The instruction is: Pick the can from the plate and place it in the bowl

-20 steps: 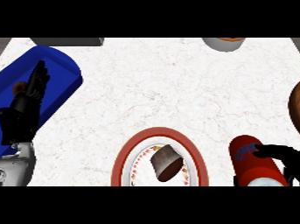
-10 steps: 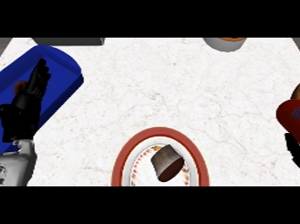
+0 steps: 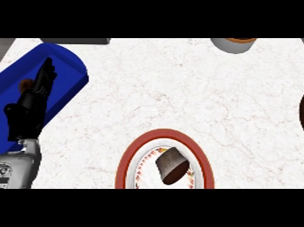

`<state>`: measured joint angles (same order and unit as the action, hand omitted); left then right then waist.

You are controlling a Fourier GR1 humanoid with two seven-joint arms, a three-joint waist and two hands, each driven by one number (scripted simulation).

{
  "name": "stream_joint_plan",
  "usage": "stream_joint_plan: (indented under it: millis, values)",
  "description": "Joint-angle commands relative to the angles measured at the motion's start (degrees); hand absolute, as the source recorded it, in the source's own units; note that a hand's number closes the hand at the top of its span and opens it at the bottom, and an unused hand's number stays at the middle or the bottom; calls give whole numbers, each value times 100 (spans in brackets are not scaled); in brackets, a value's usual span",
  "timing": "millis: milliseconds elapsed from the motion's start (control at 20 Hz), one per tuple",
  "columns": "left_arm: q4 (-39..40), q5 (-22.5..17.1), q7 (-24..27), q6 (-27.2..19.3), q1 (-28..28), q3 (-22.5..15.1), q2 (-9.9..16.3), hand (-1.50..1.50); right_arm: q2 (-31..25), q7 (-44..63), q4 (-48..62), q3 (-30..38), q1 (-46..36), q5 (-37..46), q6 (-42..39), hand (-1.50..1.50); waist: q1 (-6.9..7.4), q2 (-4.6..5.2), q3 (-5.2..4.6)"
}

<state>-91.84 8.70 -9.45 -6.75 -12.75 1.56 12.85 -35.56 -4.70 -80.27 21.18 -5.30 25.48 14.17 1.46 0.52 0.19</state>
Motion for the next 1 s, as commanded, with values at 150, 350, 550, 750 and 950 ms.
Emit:
stream_joint_plan:
  millis: [150, 350, 550, 750, 950]
  values:
    - [143, 48, 102, -3, -103, -41, -98, 0, -242, -1124, 3035, 330, -1455, -360, -158, 150, 45, 14, -1]
    - [37, 235, -131, -152, -240, -190, -230, 0, -246, -1647, 4188, 255, -1964, -416, -606, -150, 67, 22, 5]
    - [57, 189, 20, -81, -126, -47, -106, 0, -366, -2476, 4908, 520, -2339, -779, -1158, -150, 43, 13, 4]
    - [208, 155, 147, -52, -71, -85, -198, 0, -353, -3298, 5498, 835, -2604, -981, -1064, -150, 50, 29, 6]
    - [-222, 54, -354, 80, -88, 14, -67, 0, -879, -3345, 5989, 1226, -2757, -1320, -1523, -150, -1, -7, 1]
